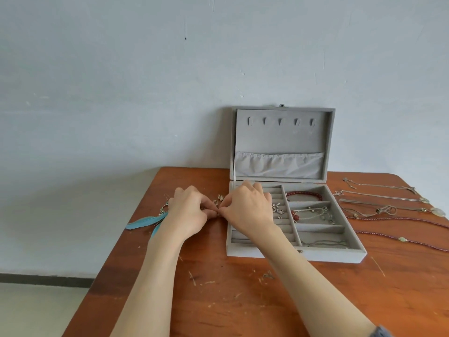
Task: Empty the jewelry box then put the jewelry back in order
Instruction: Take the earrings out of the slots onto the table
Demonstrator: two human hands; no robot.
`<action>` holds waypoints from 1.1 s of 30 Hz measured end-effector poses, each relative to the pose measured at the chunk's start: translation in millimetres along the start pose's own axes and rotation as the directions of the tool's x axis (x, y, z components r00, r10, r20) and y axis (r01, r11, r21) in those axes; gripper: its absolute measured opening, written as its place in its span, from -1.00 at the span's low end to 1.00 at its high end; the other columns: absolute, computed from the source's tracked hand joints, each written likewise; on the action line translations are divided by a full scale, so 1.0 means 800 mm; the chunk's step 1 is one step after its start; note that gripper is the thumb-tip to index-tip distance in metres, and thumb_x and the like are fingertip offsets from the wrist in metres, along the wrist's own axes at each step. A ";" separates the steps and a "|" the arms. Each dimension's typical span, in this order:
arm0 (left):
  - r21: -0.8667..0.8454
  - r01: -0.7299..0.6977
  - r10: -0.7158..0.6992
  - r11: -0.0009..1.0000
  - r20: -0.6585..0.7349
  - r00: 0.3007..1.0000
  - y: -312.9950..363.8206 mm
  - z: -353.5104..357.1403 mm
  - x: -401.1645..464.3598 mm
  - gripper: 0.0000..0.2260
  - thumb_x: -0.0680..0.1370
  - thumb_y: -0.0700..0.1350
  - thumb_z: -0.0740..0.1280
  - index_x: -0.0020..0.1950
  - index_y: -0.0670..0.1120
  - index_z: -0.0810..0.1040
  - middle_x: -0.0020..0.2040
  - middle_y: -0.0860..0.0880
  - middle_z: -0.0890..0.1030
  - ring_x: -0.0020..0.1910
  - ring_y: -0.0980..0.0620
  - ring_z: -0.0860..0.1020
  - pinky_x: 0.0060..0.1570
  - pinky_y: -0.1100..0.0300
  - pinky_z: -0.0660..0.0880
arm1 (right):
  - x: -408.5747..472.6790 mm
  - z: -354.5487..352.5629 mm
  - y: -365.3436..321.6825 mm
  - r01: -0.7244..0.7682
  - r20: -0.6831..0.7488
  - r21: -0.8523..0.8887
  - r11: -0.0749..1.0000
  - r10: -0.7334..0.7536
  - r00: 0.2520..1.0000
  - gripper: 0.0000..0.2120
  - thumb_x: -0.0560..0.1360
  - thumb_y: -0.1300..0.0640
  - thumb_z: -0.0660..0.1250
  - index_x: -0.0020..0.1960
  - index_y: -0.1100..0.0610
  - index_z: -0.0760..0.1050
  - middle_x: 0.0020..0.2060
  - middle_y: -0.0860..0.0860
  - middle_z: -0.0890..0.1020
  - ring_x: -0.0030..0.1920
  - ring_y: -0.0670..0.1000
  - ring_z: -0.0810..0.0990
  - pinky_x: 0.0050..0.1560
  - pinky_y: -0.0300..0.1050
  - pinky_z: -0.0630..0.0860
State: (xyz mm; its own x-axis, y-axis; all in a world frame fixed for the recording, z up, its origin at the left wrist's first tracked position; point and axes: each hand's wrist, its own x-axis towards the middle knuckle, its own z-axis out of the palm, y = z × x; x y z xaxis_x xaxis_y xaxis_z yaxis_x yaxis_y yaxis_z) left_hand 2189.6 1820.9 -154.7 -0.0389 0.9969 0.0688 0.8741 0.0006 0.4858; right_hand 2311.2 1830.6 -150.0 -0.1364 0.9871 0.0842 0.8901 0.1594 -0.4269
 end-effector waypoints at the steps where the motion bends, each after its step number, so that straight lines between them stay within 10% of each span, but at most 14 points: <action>1: 0.006 0.000 0.000 1.000 -0.005 1.000 0.000 0.001 0.000 -0.90 0.48 -0.04 0.38 -0.04 0.06 0.67 -0.06 0.07 0.42 0.15 0.00 0.28 0.15 0.04 0.21 | 0.000 0.000 -0.001 -0.005 0.012 -0.017 1.000 0.005 1.000 -0.80 0.47 0.03 0.29 0.04 -0.08 0.62 0.15 0.02 0.48 0.24 0.10 0.30 0.21 0.01 0.24; 13: 0.008 -0.020 0.020 1.000 -0.036 0.999 -0.003 0.006 0.002 -0.87 0.50 0.00 0.35 0.00 0.07 0.65 -0.01 0.06 0.45 0.15 -0.02 0.30 0.15 0.05 0.19 | -0.014 -0.014 0.010 0.028 -0.047 0.085 0.996 -0.024 0.999 -0.78 0.54 0.01 0.18 0.04 -0.05 0.59 0.01 0.00 0.45 0.16 0.06 0.37 0.12 0.01 0.22; 21: 0.092 -0.237 0.254 0.967 -0.389 0.885 0.030 0.020 0.001 -0.86 0.56 -0.06 0.26 0.07 0.03 0.55 -0.12 0.10 0.47 -0.01 0.05 0.36 -0.05 0.17 0.15 | -0.025 -0.053 0.085 0.007 -0.225 0.165 0.986 0.031 0.974 -0.85 0.52 0.09 0.26 -0.02 -0.03 0.60 -0.17 -0.08 0.47 0.03 0.01 0.48 0.10 -0.01 0.36; 33: 0.245 -0.411 0.463 0.878 -0.219 0.859 0.053 0.058 0.001 -0.88 0.49 -0.08 0.37 -0.01 0.04 0.66 -0.12 0.03 0.55 -0.04 -0.07 0.43 -0.12 0.11 0.12 | -0.024 -0.042 0.105 0.013 -0.125 -0.042 0.999 -0.018 0.992 -0.73 0.57 0.03 0.15 0.20 -0.07 0.53 0.11 -0.01 0.49 0.21 0.05 0.35 0.20 -0.01 0.23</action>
State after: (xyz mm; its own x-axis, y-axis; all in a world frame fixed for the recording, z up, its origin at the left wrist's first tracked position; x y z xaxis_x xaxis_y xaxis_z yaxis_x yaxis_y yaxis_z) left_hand 2249.3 1825.1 -174.2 0.2657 0.8392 0.4746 0.9020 -0.3902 0.1849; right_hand 2403.5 1824.2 -157.5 -0.0966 0.9742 0.2039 0.9059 0.1710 -0.3875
